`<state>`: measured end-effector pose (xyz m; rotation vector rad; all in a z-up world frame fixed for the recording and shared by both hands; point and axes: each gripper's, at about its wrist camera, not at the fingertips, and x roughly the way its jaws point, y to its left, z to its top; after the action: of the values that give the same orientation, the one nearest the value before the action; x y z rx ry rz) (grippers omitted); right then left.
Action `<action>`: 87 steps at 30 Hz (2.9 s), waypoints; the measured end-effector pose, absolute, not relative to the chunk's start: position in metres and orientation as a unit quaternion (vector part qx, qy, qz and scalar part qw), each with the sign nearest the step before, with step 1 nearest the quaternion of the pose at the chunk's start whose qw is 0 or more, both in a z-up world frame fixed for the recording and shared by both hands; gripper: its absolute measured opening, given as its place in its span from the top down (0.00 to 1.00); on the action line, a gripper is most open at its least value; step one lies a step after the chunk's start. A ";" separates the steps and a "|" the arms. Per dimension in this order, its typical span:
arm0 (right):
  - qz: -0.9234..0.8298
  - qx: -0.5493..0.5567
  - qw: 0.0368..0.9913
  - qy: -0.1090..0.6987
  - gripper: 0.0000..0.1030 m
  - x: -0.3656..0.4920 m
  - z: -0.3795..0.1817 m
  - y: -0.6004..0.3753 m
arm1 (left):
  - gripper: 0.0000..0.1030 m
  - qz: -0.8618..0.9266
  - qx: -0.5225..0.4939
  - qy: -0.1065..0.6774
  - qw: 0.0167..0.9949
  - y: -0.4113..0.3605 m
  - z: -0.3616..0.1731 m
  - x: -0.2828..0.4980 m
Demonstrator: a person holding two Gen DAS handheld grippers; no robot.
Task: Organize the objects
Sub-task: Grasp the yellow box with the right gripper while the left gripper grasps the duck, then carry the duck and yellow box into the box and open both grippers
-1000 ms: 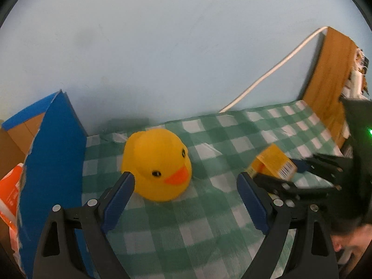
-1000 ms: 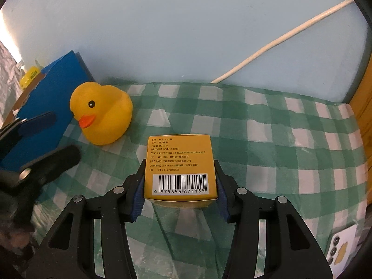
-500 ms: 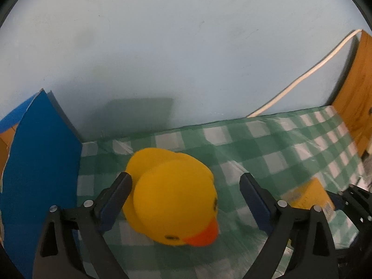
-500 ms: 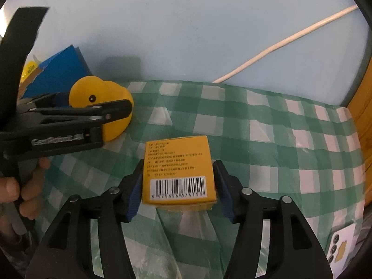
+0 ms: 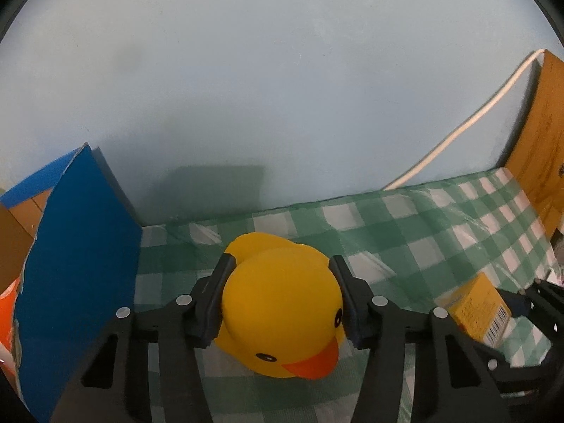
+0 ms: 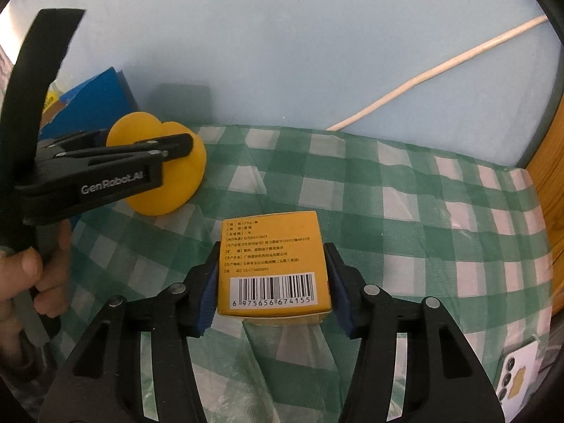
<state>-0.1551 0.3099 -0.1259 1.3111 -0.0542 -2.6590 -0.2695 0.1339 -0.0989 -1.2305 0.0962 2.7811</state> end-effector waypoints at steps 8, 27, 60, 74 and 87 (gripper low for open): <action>-0.897 0.430 0.095 -0.030 0.50 -0.149 -0.118 0.312 | 0.46 0.911 -0.406 0.012 0.074 0.125 -0.093 -0.251; -0.905 0.412 0.100 -0.027 0.50 -0.145 -0.093 0.306 | 0.46 0.921 -0.376 0.026 0.102 0.133 -0.061 -0.207; -0.925 0.340 0.167 0.024 0.50 -0.126 0.005 0.223 | 0.46 0.956 -0.288 -0.022 0.044 0.031 0.041 -0.151; -0.909 0.335 0.238 0.063 0.50 -0.135 0.014 0.126 | 0.46 0.952 -0.298 -0.060 -0.034 -0.072 0.026 -0.124; -0.877 0.362 0.303 0.093 0.50 -0.148 -0.007 0.045 | 0.46 0.936 -0.333 -0.088 -0.072 -0.125 -0.011 -0.124</action>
<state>-0.1477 0.0448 -0.0074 0.9596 0.2463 -2.3231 -0.1236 -0.1251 -0.0115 -1.0989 -0.2899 3.0839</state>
